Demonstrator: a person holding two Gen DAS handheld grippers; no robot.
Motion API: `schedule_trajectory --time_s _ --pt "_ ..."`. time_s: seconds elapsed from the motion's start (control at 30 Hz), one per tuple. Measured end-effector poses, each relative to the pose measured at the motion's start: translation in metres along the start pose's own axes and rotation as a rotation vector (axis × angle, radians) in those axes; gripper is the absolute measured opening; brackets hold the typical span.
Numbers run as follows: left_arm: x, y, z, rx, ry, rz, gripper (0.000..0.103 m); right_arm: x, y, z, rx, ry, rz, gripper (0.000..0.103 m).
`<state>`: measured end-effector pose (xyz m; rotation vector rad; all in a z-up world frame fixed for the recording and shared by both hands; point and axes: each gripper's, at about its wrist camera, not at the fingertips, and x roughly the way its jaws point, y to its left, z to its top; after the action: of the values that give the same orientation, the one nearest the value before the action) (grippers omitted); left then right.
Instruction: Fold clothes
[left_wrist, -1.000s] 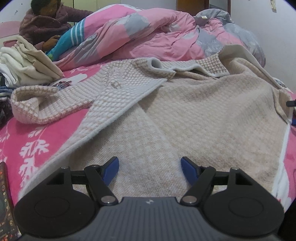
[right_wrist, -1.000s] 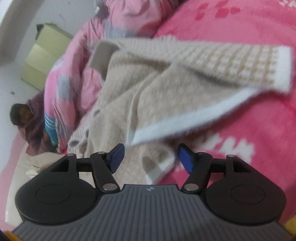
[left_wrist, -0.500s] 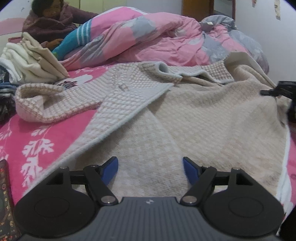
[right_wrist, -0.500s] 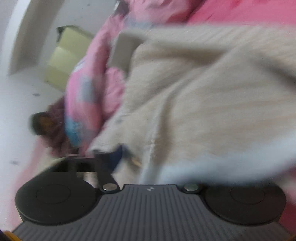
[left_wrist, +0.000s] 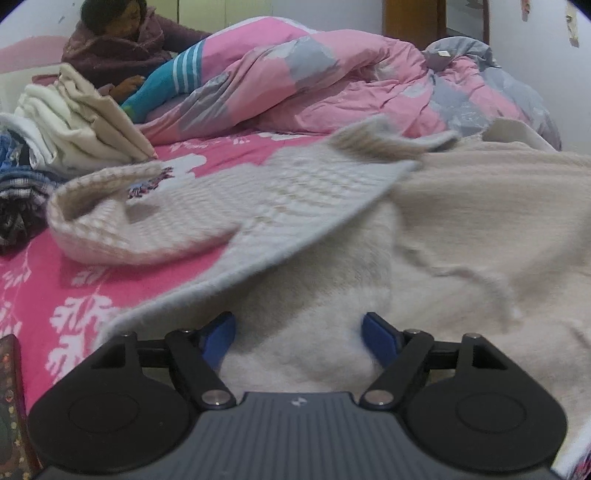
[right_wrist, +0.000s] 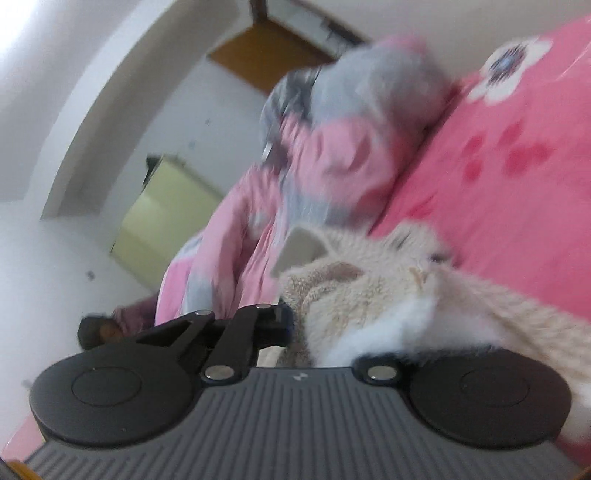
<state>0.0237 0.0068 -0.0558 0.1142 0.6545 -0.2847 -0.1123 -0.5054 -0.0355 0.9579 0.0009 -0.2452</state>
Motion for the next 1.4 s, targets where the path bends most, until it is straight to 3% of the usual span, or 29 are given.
schedule_trajectory --time_s 0.1,0.27,0.33,0.43,0.47,0.5,0.6,0.73,0.87,1.03,1.13,1.2,1.27,1.3,1.4 --pt "0.0 0.0 -0.001 0.002 -0.003 -0.011 0.073 -0.03 -0.029 -0.002 0.068 -0.047 -0.077 0.007" --pt "0.0 0.0 -0.001 0.014 0.0 -0.017 0.072 -0.039 -0.077 -0.028 0.168 0.113 -0.211 0.011" --pt "-0.003 0.001 0.0 0.011 0.003 -0.023 0.072 -0.048 -0.08 -0.032 0.179 0.172 -0.214 0.013" --pt "-0.009 0.003 0.002 0.021 0.011 -0.035 0.072 -0.072 -0.061 -0.026 0.091 0.199 -0.277 0.034" --pt "-0.012 0.004 0.002 0.028 0.012 -0.038 0.072 -0.083 -0.052 -0.023 0.034 0.201 -0.321 0.045" --pt "-0.016 0.004 0.003 0.037 0.01 -0.039 0.073 -0.095 -0.041 -0.02 -0.03 0.202 -0.363 0.048" --pt "-0.027 0.005 0.007 0.05 -0.005 -0.049 0.073 -0.13 -0.009 -0.008 -0.176 0.199 -0.42 0.049" --pt "-0.031 0.004 0.019 0.028 -0.024 -0.104 0.074 -0.14 0.032 0.008 -0.294 0.161 -0.335 0.049" --pt "-0.012 -0.007 0.03 0.034 -0.061 -0.094 0.074 -0.067 0.074 0.003 -0.408 0.263 -0.166 0.049" --pt "0.018 -0.019 0.032 0.029 -0.097 -0.018 0.074 0.082 0.116 -0.065 -0.517 0.547 -0.031 0.046" --pt "0.028 -0.018 0.027 0.034 -0.117 -0.008 0.077 0.169 0.119 -0.108 -0.64 0.654 -0.09 0.04" --pt "0.031 -0.016 0.023 0.032 -0.129 -0.017 0.078 0.221 0.112 -0.121 -0.711 0.668 -0.162 0.033" --pt "0.033 -0.012 0.021 0.015 -0.135 -0.033 0.079 0.265 0.103 -0.123 -0.793 0.633 -0.26 0.022" --pt "0.034 -0.011 0.021 0.008 -0.135 -0.037 0.079 0.286 0.096 -0.119 -0.817 0.615 -0.298 0.0" --pt "0.036 -0.01 0.019 0.002 -0.13 -0.038 0.079 0.335 0.074 -0.098 -0.759 0.599 -0.306 0.0"
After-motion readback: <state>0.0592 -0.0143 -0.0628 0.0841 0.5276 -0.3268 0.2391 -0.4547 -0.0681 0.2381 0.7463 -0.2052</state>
